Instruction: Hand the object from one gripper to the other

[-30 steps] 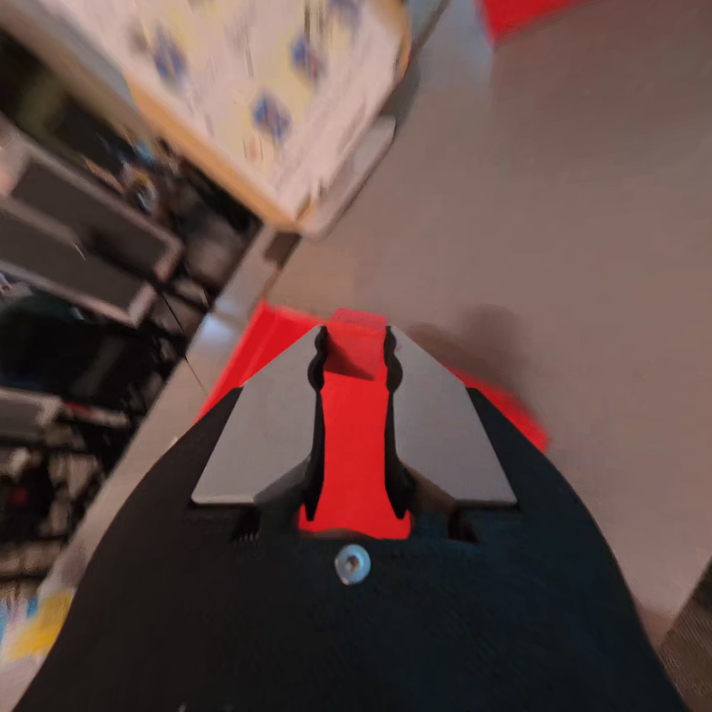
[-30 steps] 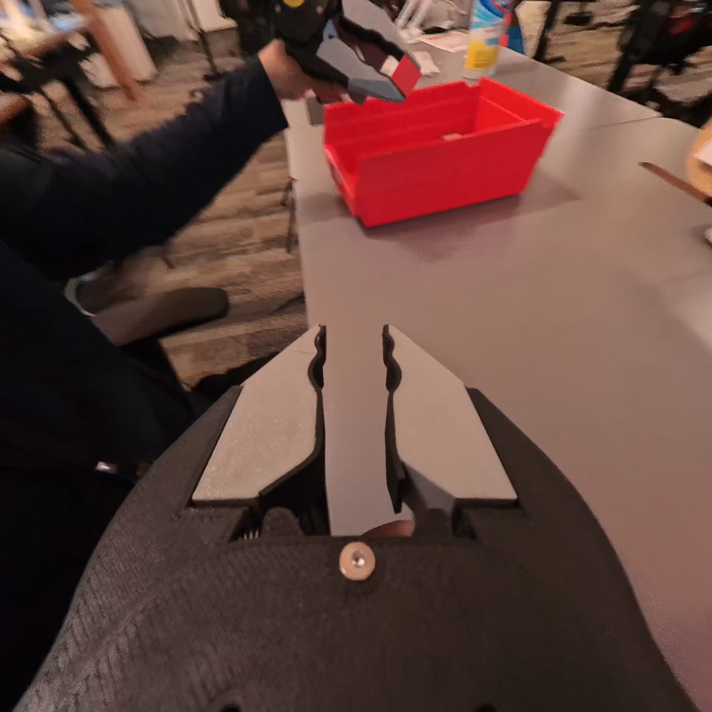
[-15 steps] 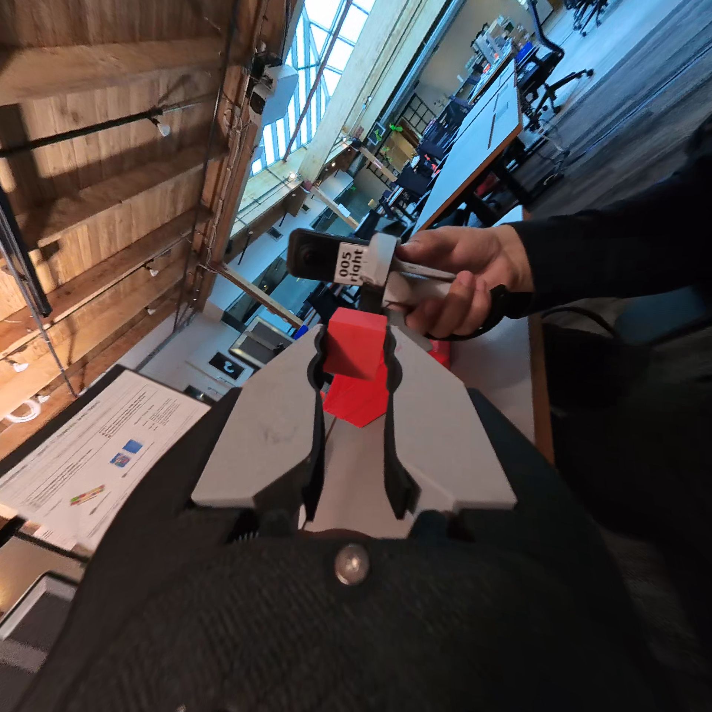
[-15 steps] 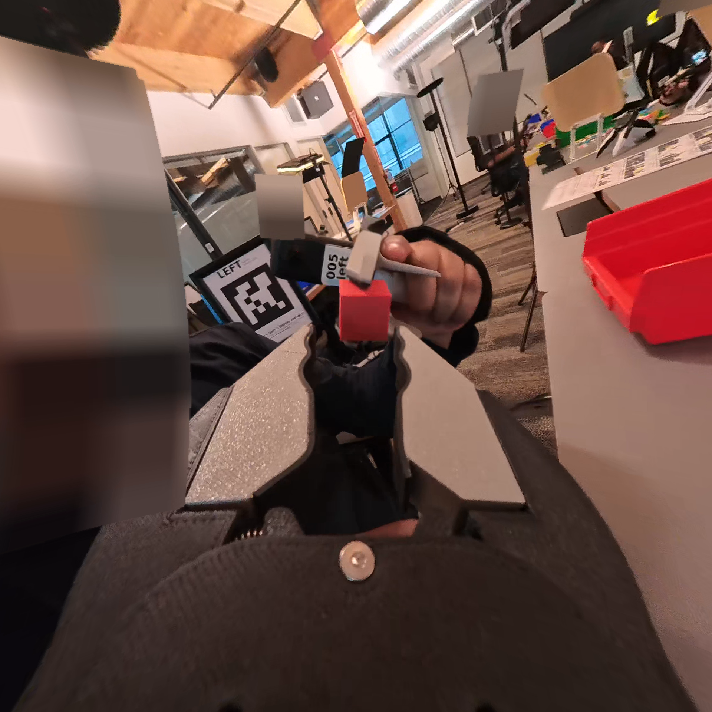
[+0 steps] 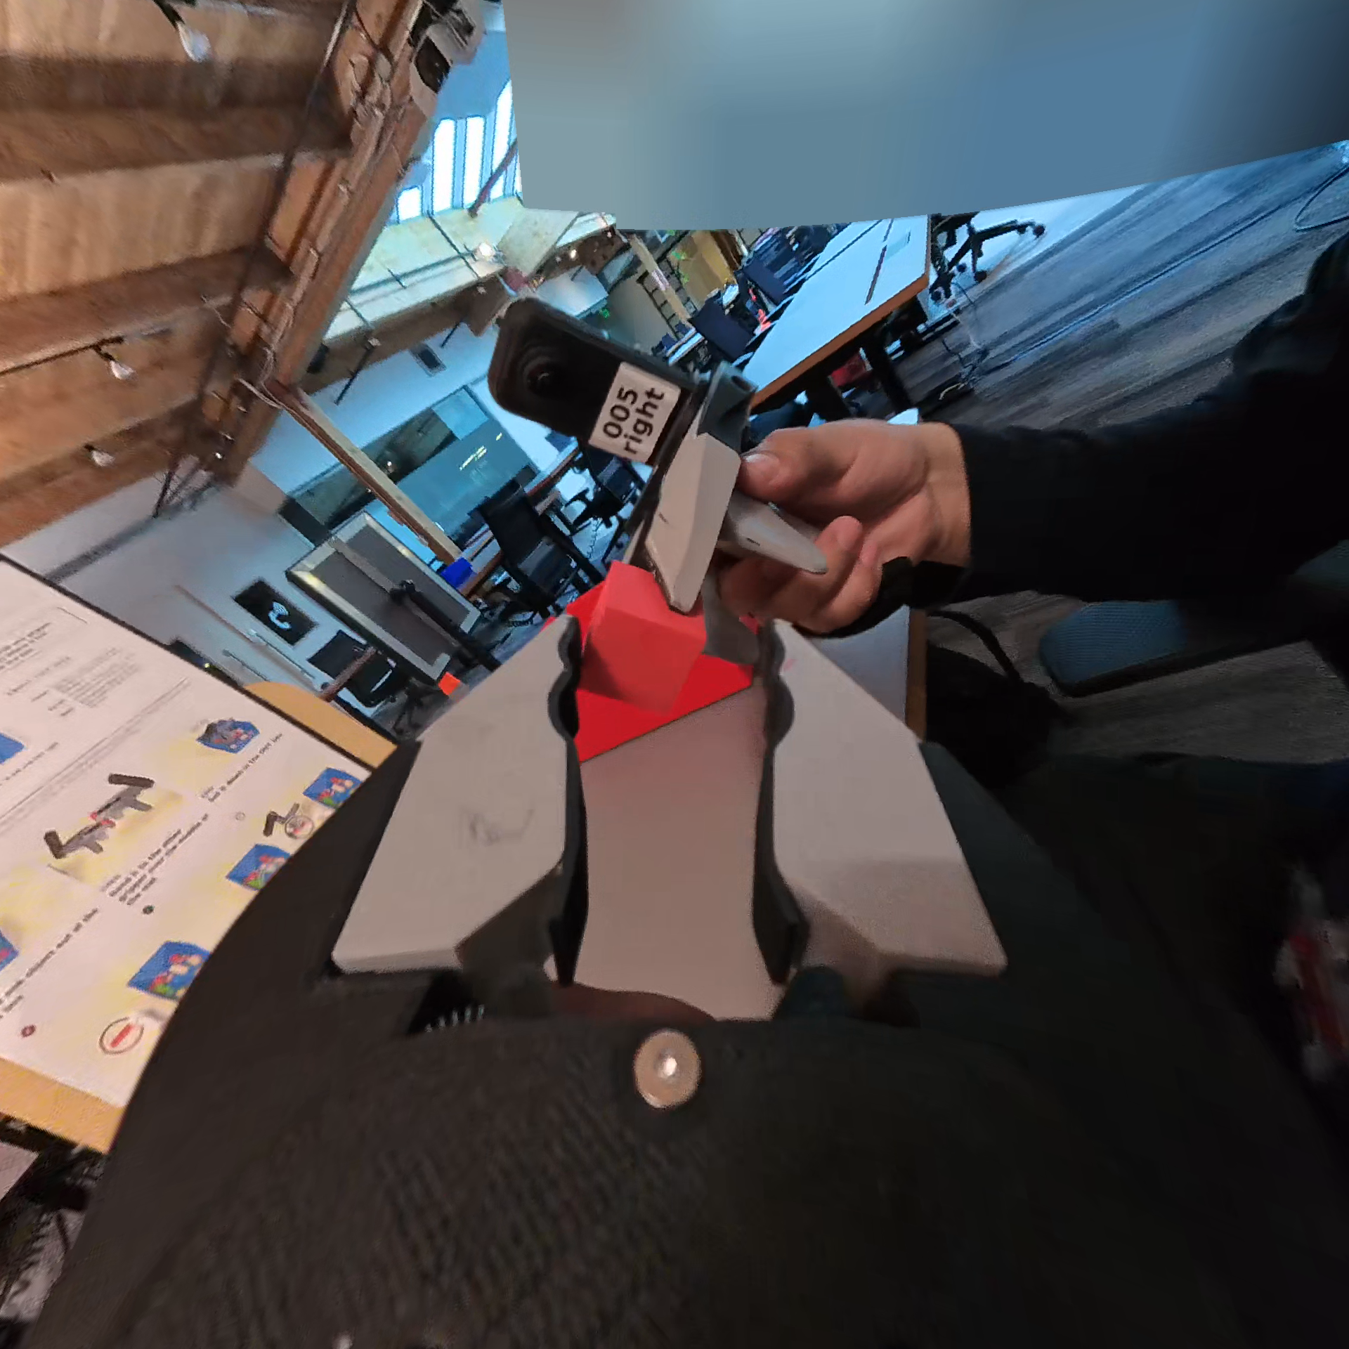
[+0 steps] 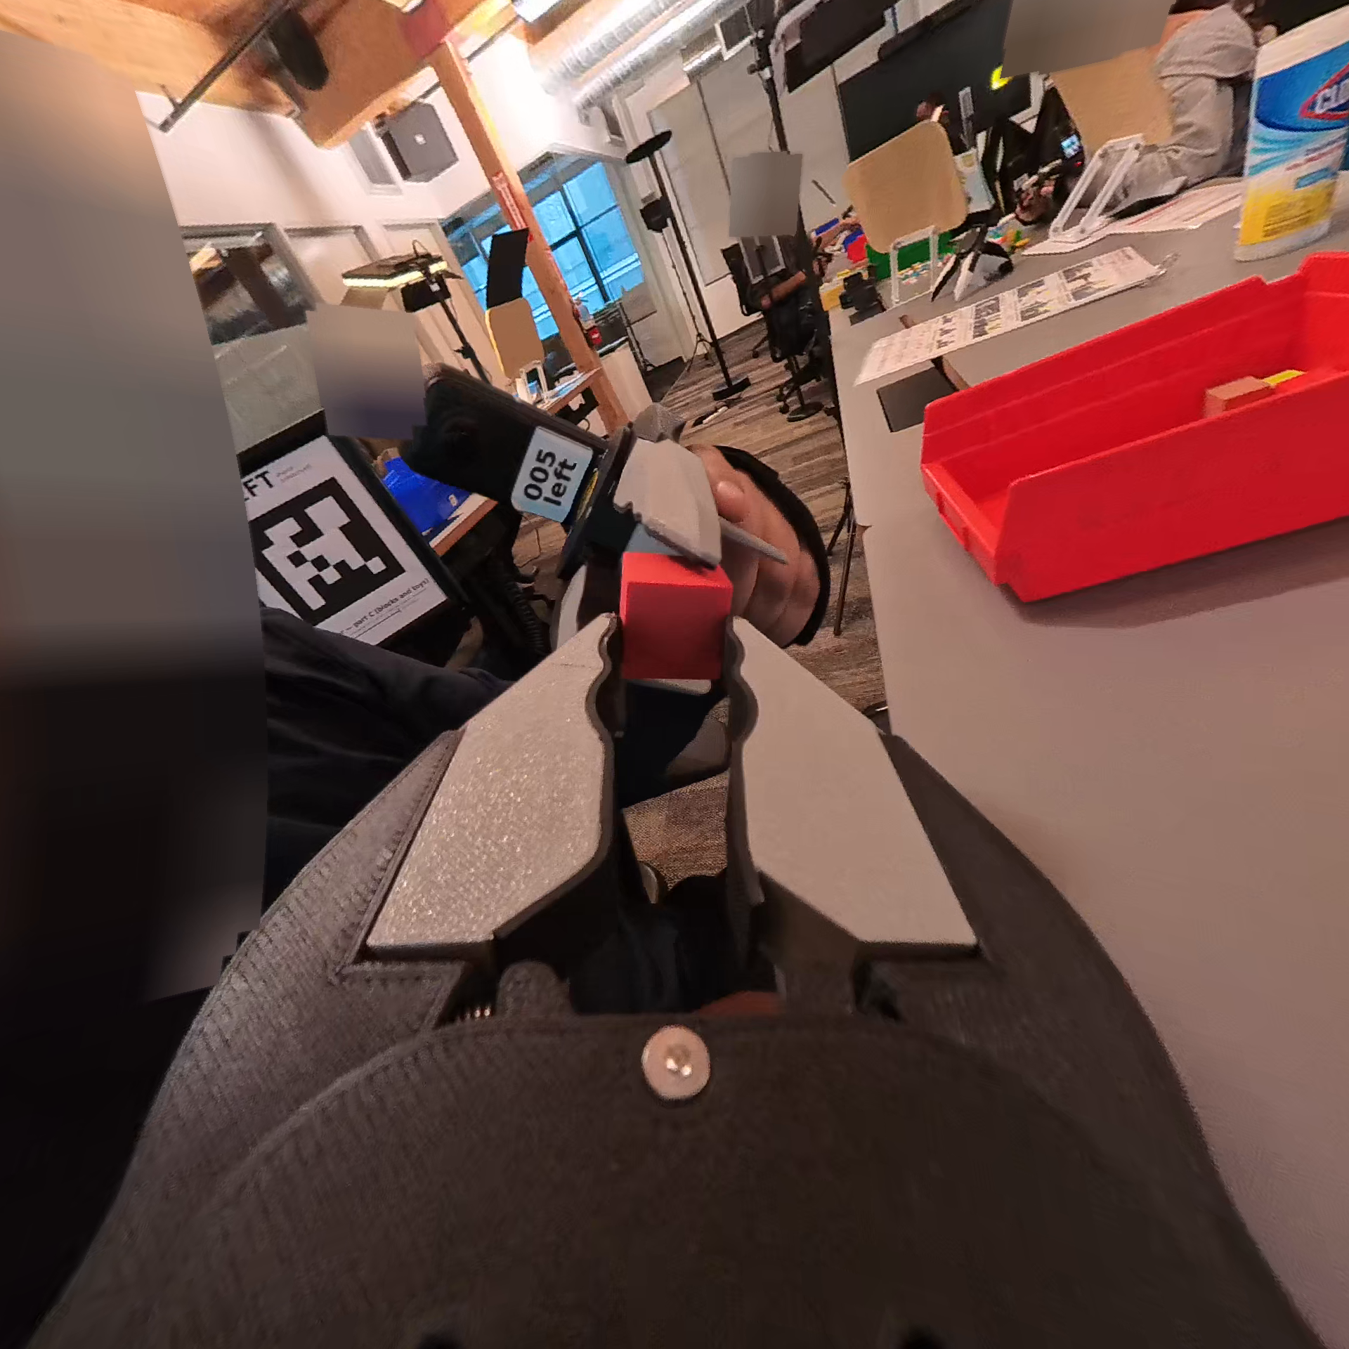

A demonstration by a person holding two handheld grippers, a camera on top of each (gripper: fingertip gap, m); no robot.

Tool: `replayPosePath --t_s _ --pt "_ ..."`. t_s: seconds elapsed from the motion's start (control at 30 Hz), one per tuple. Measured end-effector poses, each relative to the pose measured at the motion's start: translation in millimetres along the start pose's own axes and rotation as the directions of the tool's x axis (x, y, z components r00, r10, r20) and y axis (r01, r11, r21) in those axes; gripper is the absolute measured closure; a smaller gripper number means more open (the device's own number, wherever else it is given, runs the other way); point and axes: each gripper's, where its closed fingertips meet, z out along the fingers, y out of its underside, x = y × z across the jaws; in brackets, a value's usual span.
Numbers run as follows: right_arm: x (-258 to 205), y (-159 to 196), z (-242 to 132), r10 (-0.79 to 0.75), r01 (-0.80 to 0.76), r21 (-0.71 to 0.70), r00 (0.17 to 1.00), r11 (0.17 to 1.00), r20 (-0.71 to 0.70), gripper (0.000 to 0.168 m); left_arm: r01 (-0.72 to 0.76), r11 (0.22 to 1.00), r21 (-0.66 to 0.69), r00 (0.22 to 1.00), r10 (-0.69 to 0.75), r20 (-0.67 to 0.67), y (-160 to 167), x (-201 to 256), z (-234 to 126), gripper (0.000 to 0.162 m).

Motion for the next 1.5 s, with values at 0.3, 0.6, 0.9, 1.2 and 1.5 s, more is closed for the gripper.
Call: replayPosePath --t_s 0.3,0.6,0.9,1.2,1.5 --pt "10 -32 -45 -0.026 0.035 0.118 0.997 0.992 -0.078 0.144 -0.037 0.987 -0.157 0.999 0.035 -0.017 35 -6 -8 0.104" --pt "74 -57 -172 0.048 0.046 0.176 0.866 0.983 -0.498 0.144 0.067 0.979 -0.193 0.997 -0.058 0.052 39 -23 -22 0.106" --pt "173 -4 -315 0.023 -0.134 -0.036 0.414 0.990 -0.910 0.143 0.156 0.963 -0.221 0.988 -0.152 0.034 64 -24 -2 0.109" --pt "227 86 -377 -0.143 -0.568 -0.272 0.263 0.777 -0.954 0.143 0.191 0.951 -0.243 0.981 -0.188 0.036 80 -27 0 0.110" --pt "238 125 -393 -0.271 -0.738 -0.363 0.249 0.569 -0.930 0.143 0.169 0.945 -0.281 0.985 -0.167 0.033 87 -26 0 0.110"
